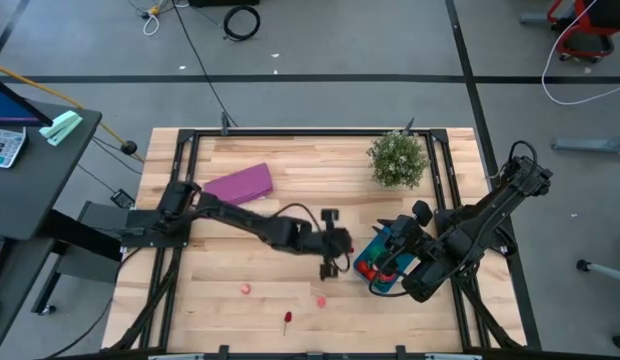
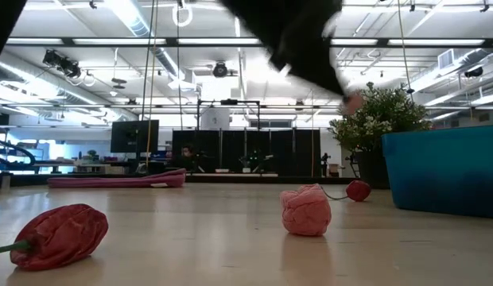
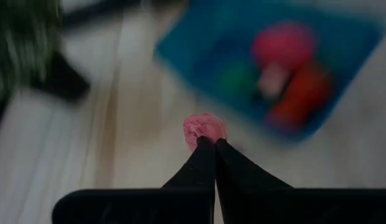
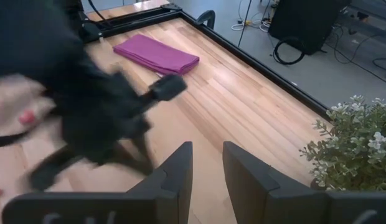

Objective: Pick and placing Produce into tupperware
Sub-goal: Put the pink peach into the blue bin

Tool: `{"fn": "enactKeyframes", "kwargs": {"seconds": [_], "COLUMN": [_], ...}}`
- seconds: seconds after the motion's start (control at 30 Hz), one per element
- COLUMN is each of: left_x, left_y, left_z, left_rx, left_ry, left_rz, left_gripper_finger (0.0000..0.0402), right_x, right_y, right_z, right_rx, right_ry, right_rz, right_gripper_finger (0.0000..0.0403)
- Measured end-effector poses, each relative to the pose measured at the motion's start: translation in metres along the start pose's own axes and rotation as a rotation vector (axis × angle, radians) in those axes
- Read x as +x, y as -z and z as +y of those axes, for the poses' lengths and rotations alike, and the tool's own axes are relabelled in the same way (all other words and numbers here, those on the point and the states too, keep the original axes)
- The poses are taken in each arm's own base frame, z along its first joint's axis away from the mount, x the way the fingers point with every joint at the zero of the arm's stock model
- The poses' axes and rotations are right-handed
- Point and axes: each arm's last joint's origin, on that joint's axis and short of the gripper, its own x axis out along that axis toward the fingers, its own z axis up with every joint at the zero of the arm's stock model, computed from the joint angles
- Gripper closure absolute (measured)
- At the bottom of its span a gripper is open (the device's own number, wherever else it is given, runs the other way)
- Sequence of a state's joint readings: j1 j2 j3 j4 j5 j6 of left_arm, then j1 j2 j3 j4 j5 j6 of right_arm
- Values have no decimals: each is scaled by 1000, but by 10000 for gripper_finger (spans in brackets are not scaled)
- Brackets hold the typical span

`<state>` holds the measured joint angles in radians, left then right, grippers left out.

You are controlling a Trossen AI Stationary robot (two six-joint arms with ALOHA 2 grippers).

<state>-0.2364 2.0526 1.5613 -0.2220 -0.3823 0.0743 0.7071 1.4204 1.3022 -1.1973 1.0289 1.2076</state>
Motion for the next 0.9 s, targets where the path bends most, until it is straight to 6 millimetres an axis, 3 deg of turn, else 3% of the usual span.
{"fn": "enactKeyframes", "kwargs": {"seconds": [0.1,0.27,0.67,0.9], "left_x": [-9,-8,40,48], "left_y": [-17,-27,-1,5], "left_z": [-11,-20,-35,-27], "left_rx": [-6,-86,-125,-132], "left_ry": [35,112,107,89], "left_rz": [-122,-245,-226,-202], "left_gripper_finger": [400,400,398,392], "right_x": [0,0,11,20], "right_y": [0,0,-6,-12], "right_z": [0,0,-4,-8], "right_rx": [1,2,16,-9], "right_ry": [0,0,48,87], "right_rz": [0,0,-6,-1], "right_gripper_finger": [306,306,306,306]}}
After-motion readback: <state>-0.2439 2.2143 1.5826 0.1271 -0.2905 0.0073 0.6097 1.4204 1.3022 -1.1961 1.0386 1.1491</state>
